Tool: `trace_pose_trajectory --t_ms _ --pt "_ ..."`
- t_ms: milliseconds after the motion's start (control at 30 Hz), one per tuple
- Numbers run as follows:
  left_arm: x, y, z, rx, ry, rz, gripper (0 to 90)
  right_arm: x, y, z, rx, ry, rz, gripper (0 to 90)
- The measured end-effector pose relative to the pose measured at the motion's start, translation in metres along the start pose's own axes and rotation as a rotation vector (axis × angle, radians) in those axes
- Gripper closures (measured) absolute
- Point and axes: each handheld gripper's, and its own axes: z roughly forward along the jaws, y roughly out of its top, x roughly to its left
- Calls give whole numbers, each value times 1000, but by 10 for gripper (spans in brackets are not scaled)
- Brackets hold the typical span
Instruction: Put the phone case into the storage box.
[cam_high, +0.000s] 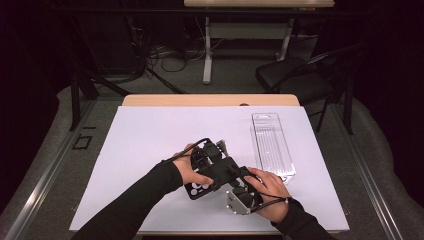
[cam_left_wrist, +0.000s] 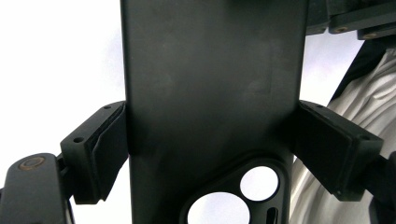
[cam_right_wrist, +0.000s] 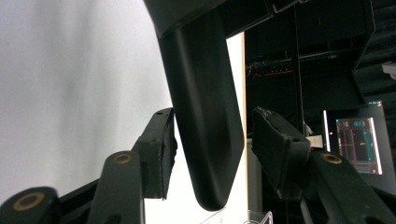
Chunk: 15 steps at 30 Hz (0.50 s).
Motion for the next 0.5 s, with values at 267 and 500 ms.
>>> trace_pose_trajectory --t_ms 267,500 --pt "-1 0 0 4 -19 1 148 4 0 3 4 -9 -54 537" --pt "-2 1 1 5 -40 0 148 6 0 4 6 -28 -103 577"
